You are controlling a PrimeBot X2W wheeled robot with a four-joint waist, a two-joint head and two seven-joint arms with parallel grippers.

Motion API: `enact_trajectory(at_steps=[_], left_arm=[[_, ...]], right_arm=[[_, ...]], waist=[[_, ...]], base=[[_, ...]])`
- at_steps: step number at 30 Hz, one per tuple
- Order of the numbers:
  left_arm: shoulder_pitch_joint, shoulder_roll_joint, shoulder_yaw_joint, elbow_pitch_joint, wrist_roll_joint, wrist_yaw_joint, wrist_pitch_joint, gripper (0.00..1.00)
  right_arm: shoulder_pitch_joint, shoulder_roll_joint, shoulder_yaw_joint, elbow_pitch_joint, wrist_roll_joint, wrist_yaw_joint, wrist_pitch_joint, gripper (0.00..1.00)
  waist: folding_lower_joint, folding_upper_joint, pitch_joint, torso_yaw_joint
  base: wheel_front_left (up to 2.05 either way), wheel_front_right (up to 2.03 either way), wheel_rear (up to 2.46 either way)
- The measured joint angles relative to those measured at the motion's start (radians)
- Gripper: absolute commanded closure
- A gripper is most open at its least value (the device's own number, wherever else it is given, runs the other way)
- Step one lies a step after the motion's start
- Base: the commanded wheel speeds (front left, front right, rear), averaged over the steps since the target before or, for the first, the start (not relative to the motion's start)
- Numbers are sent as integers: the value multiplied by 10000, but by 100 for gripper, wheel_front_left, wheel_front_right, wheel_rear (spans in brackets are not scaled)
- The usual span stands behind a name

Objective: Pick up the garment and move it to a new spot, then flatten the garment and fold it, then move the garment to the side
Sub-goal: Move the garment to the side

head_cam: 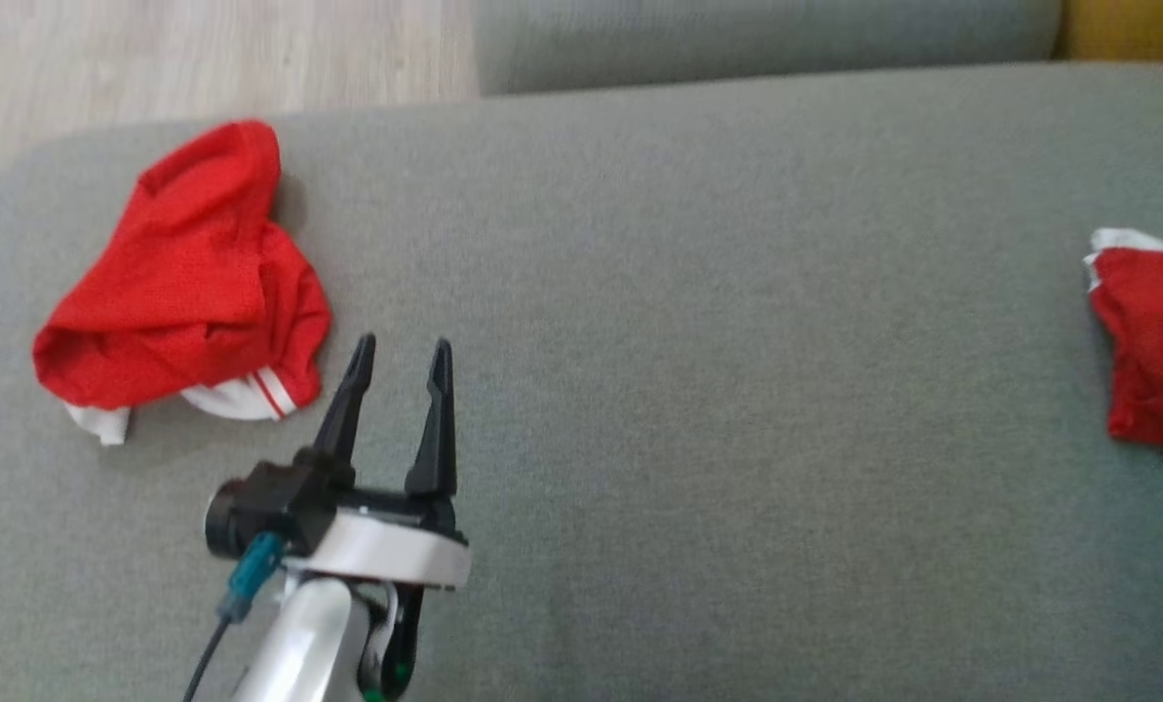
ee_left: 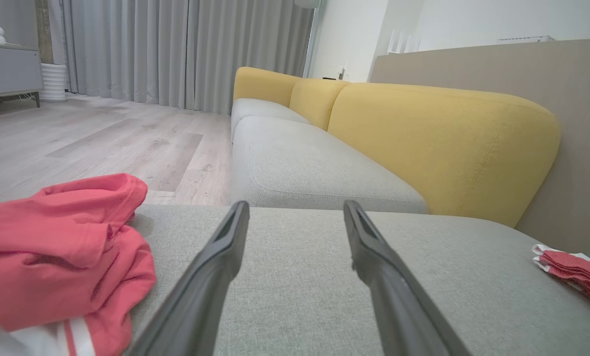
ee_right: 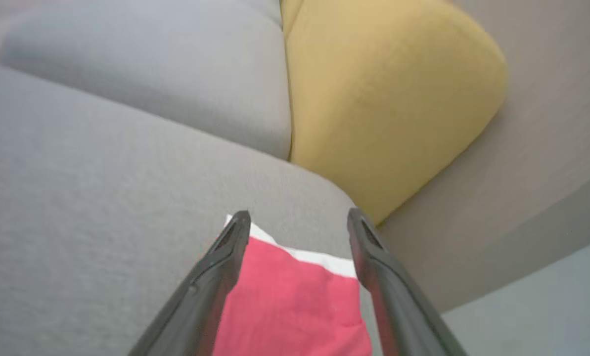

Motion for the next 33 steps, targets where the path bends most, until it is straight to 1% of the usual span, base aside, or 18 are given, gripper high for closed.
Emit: enact_trajectory(at_steps=[2,3,6,8,12,13,16,20,24,29,33], left_arm=[[262,-2,107,-2,-2,-2,0,0],[537,2,276,-61,-92,-6,0,0],[893,17,512,-192,-102,-15,0,0],[1085,36,625,-242,-105,-33,0,0],[1342,56,867,-268,-123,-90,0,0],[1342,56,867,-268,-123,-90,0,0],[1410,65,913,-267,-117,-150,0,0],[1692,58,957,-259,-192,-364,0,0],[2011,56,989,-228,-159,-479,0,0],[2198,50,1231,-255,-36,-539,0,0],[2359,38,1279,-278,6,-543,0,0]], right_arm=[[233,401,-61,-802,265,0,-8,0],[449,951,-105,-1726,562,0,-6,0],[846,1772,-121,-3101,943,0,-6,0],[1141,2345,-178,-3801,1313,0,-107,0],[1843,3455,-259,-4521,1536,0,-554,0],[1843,3455,-259,-4521,1536,0,-554,0],[2569,4009,-130,-4637,1538,0,-1039,0],[3431,4320,190,-4286,1651,0,-1712,0],[4165,4393,288,-3768,1766,0,-2322,0],[4886,4408,460,-3298,2222,0,-2656,0],[4984,4410,570,-3181,2232,0,-2746,0]], waist=[[0,0,-294,-48],[-1,0,-603,-98],[-2,0,-1030,-172],[-2,0,-1246,-214],[-1,0,-1478,-214],[-1,0,-1478,-214],[-1,0,-1574,-118],[-1,0,-1658,-33],[0,0,-1731,56],[0,0,-1781,51],[0,0,-1771,-2]], base=[[0,0,0],[0,0,0],[0,0,0],[0,0,0],[0,0,0],[0,0,0],[0,0,0],[0,0,0],[0,0,0],[0,0,0],[0,0,0]])
